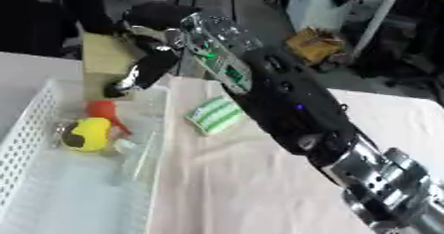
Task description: Pick up objects on the table and place them in the box.
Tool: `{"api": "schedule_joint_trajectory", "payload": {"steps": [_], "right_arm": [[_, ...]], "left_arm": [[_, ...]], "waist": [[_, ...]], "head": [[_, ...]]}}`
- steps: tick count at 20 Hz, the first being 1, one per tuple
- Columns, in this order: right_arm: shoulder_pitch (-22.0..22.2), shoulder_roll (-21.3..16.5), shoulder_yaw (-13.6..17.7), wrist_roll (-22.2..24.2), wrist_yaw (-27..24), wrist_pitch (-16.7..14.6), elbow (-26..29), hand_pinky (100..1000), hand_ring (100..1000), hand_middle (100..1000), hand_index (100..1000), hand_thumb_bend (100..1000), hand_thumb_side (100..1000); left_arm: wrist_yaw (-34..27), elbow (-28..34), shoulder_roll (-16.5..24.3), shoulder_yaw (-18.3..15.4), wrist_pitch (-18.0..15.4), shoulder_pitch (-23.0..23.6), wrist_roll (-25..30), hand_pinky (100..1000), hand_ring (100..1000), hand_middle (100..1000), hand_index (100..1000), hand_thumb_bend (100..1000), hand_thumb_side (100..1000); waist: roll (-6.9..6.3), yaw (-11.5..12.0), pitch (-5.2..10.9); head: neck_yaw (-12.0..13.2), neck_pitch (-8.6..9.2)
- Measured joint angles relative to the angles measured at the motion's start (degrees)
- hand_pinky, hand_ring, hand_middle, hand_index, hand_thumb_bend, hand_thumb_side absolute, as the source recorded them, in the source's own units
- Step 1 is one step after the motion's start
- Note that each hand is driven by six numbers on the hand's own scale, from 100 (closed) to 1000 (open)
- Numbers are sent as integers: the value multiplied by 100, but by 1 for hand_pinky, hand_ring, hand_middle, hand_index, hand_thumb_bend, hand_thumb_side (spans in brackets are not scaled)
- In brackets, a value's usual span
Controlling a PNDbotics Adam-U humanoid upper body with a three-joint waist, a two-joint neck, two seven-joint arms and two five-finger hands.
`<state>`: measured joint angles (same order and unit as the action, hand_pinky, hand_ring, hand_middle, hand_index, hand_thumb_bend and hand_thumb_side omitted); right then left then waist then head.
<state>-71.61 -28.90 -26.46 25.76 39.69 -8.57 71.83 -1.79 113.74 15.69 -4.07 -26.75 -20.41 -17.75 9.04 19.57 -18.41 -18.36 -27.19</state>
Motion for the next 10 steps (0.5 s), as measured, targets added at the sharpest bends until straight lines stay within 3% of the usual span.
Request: {"api": "schedule_joint_trajectory", "payload": {"steps": [10], "right_arm": [[81, 490, 264, -351, 380, 21, -438, 830, 545, 250, 404, 279, 713]], "left_arm": [[-40, 0, -61, 30, -29, -132, 37, 960, 933, 1000, 920, 100, 1000]], "waist": [[-42, 220, -173]], "head": [[-285, 354]]}}
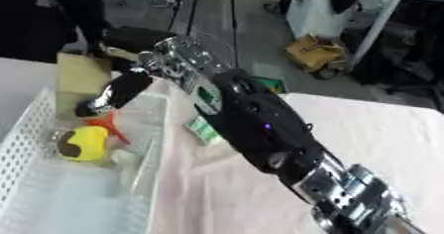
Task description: Pick up objects on the table and place them in the box.
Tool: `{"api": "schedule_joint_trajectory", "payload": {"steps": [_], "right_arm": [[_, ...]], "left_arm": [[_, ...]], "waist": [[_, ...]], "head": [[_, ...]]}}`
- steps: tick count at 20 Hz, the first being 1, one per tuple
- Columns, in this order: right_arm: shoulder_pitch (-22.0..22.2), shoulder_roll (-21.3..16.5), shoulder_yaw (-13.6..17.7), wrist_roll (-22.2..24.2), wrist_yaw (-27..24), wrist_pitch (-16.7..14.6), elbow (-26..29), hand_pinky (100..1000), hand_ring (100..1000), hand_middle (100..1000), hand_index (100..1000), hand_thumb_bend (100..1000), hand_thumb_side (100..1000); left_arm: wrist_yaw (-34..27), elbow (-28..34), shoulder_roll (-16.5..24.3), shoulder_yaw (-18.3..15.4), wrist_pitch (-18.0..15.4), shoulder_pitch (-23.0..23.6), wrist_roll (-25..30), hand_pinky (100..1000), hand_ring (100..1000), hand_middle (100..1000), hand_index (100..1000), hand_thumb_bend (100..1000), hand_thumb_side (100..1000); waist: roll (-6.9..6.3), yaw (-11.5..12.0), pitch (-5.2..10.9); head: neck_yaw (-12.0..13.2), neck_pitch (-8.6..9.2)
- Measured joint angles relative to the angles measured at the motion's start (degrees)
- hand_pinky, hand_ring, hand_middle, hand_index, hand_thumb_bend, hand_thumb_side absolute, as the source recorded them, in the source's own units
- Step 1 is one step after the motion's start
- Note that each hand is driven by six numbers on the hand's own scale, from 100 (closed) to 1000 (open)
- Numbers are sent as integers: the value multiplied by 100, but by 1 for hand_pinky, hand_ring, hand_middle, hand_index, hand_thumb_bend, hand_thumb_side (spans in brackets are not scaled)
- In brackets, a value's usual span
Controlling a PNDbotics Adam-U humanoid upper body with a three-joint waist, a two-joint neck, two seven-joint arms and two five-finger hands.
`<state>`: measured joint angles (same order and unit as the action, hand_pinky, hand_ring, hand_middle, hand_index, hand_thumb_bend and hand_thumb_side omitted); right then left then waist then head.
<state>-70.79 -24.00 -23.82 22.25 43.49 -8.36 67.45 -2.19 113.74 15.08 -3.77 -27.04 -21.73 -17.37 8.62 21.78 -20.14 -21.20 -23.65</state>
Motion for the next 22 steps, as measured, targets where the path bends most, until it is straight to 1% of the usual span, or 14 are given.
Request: {"api": "schedule_joint_trajectory", "payload": {"steps": [4, 10, 13, 16, 17, 18, 19, 20, 21, 22], "right_arm": [[128, 249, 66, -287, 445, -81, -277, 830, 544, 251, 405, 274, 718], [256, 500, 157, -765, 1036, -241, -574, 827, 530, 244, 392, 260, 725], [297, 590, 189, -986, 1237, -304, -682, 825, 529, 243, 394, 270, 727], [341, 659, 190, -1108, 1349, -369, -777, 826, 532, 247, 400, 285, 729], [349, 671, 189, -1129, 1383, -389, -805, 830, 556, 282, 443, 349, 742], [355, 679, 189, -1139, 1405, -408, -829, 830, 556, 282, 443, 349, 742], [363, 689, 189, -1129, 1429, -429, -847, 841, 598, 324, 497, 362, 781], [373, 708, 187, -1105, 1445, -456, -865, 841, 598, 324, 497, 362, 781], [376, 721, 186, -1076, 1453, -484, -880, 849, 638, 368, 546, 397, 824], [378, 729, 186, -1039, 1464, -507, -897, 849, 638, 368, 546, 397, 824]], "left_arm": [[-22, 0, -41, 6, -14, -11, 14, 960, 933, 1000, 920, 100, 1000], [-26, 0, -81, 7, -21, -41, 20, 960, 933, 1000, 920, 100, 1000], [-26, 0, -100, 7, -22, -43, 21, 960, 932, 1000, 919, 100, 1000], [-26, 0, -102, 7, -23, -43, 22, 960, 932, 1000, 919, 100, 1000], [-26, 0, -103, 7, -23, -44, 22, 960, 932, 1000, 919, 100, 1000], [-26, 0, -103, 7, -24, -45, 23, 960, 932, 1000, 919, 100, 1000], [-26, 0, -104, 7, -24, -48, 23, 960, 932, 1000, 919, 100, 1000], [-26, 0, -109, 7, -25, -50, 24, 960, 932, 1000, 919, 100, 1000], [-26, 0, -122, 7, -26, -51, 25, 961, 932, 1000, 919, 100, 1000], [-26, 0, -130, 7, -27, -52, 26, 961, 932, 1000, 919, 100, 1000]], "waist": [[-16, 26, -41], [-49, 62, -108], [-51, 71, -131], [-51, 75, -146], [-51, 76, -147], [-51, 76, -148], [-51, 76, -151], [-51, 76, -156], [-51, 77, -162], [-51, 77, -165]], "head": [[-70, 149], [-99, 407], [-95, 517], [-84, 568], [-80, 576], [-78, 587], [-76, 591], [-73, 599], [-72, 605], [-71, 605]]}}
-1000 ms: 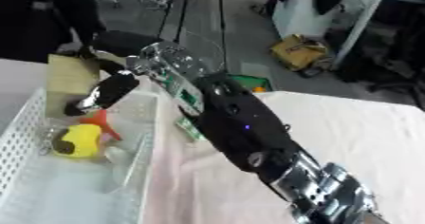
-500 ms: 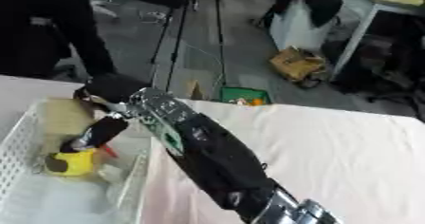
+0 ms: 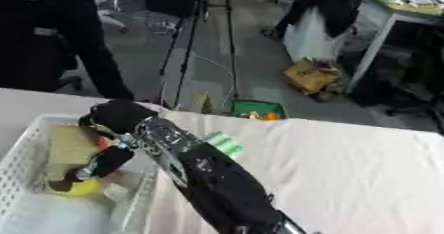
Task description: Pick up objects on the table and place them in the box.
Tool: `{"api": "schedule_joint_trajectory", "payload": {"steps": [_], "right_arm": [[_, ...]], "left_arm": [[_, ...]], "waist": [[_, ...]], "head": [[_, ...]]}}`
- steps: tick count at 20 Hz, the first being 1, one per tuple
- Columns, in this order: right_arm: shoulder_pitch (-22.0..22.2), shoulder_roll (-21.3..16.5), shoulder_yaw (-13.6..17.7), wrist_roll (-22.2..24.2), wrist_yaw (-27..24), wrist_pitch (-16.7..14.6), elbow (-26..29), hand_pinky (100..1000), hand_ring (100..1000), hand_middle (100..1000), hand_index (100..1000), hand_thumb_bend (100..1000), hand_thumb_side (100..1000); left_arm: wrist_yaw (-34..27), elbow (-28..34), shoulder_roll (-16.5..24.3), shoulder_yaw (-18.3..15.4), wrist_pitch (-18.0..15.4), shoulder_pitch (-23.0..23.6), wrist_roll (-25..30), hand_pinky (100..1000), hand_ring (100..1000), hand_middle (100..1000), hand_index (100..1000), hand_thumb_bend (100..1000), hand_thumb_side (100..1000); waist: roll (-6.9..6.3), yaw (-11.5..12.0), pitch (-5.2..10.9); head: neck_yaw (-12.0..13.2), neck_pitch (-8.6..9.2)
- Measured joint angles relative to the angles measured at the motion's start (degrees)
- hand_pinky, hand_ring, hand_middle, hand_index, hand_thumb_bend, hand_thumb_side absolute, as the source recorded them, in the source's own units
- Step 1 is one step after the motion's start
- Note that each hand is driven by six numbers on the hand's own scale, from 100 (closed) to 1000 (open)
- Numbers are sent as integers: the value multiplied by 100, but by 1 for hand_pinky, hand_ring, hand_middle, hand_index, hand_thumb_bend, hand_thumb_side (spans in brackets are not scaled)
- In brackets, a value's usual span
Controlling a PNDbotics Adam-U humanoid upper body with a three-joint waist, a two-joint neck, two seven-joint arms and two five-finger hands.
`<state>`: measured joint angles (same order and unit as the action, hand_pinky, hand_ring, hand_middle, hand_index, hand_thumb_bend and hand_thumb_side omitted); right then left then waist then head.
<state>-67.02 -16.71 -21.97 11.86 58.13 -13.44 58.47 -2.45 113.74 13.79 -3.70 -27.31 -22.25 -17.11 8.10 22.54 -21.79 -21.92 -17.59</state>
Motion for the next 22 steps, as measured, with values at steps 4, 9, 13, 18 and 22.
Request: {"api": "schedule_joint_trajectory", "payload": {"steps": [4, 9, 13, 18, 22], "right_arm": [[43, 41, -2, 150, 28, -102, -39, 865, 715, 480, 677, 482, 916], [44, 42, -31, 366, 30, -178, -47, 897, 839, 691, 822, 644, 1000], [43, 42, -39, 541, 30, -176, -36, 934, 928, 830, 936, 735, 1000], [39, 42, -69, 737, 30, -123, -7, 966, 968, 893, 1000, 803, 1000], [37, 42, -69, 815, 30, -115, 22, 994, 998, 934, 1000, 816, 1000]], "left_arm": [[0, 0, -17, 0, -2, -1, 2, 961, 933, 1000, 919, 100, 1000], [0, 0, -18, 0, -2, -1, 2, 961, 932, 1000, 919, 100, 1000], [0, 0, -18, 0, -2, -1, 2, 961, 932, 1000, 919, 100, 1000], [0, 0, -18, 0, -2, -1, 2, 962, 932, 1000, 918, 100, 1000], [-1, 0, -18, 0, -1, -1, 1, 962, 932, 1000, 918, 100, 1000]], "waist": [[0, 1, -1], [0, -32, -1], [-4, -61, 1], [-25, -60, 3], [-46, -63, 5]], "head": [[2, -1], [0, -56], [-13, -100], [-32, -101], [-36, -101]]}}
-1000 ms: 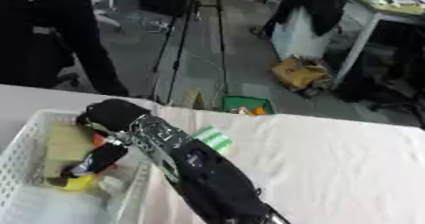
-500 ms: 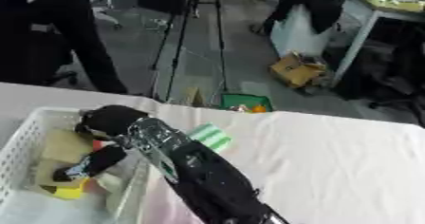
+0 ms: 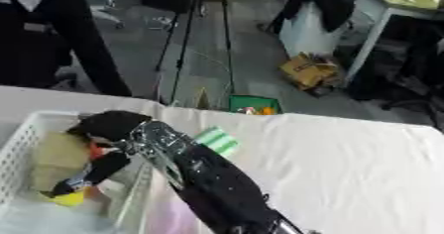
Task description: Pick up objects on the table and place them in the box.
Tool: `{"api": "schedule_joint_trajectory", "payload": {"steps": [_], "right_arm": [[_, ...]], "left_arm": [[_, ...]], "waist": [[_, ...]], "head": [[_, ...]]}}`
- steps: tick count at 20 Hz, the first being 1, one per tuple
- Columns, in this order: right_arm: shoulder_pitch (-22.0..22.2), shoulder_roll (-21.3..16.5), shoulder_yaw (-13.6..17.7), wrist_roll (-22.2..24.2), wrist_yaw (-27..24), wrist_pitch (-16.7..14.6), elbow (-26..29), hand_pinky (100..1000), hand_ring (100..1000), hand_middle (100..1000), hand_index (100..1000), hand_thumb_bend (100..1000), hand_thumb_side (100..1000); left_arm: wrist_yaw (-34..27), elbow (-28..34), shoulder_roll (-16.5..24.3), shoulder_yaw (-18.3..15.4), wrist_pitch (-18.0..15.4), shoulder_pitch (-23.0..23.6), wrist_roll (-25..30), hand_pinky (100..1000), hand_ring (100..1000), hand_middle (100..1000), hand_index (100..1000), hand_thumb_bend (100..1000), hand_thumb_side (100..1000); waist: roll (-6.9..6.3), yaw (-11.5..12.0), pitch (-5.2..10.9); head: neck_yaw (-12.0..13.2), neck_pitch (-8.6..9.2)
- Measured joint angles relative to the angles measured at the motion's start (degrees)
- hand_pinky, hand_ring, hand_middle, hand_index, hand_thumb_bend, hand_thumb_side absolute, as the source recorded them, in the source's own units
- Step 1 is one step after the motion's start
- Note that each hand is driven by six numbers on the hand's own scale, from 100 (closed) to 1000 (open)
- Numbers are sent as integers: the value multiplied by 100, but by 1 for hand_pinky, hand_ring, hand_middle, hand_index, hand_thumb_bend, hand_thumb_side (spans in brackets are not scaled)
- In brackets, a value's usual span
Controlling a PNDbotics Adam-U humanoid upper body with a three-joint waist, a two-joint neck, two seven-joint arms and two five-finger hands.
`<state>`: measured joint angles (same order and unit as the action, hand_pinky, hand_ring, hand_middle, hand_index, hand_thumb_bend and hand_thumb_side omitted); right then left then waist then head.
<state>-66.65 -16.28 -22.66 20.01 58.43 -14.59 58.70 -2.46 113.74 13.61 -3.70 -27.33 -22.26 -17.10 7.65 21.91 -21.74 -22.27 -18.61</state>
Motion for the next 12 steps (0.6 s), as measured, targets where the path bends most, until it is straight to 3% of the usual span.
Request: {"api": "schedule_joint_trajectory", "payload": {"steps": [12], "right_arm": [[-145, -22, -1, -399, 0, 61, 399, 1000, 997, 941, 1000, 835, 1000]], "left_arm": [[-6, 0, 0, -1, 0, 5, 0, 963, 931, 1000, 916, 100, 1000]], "waist": [[-72, -80, 34]], "head": [[8, 1]]}}
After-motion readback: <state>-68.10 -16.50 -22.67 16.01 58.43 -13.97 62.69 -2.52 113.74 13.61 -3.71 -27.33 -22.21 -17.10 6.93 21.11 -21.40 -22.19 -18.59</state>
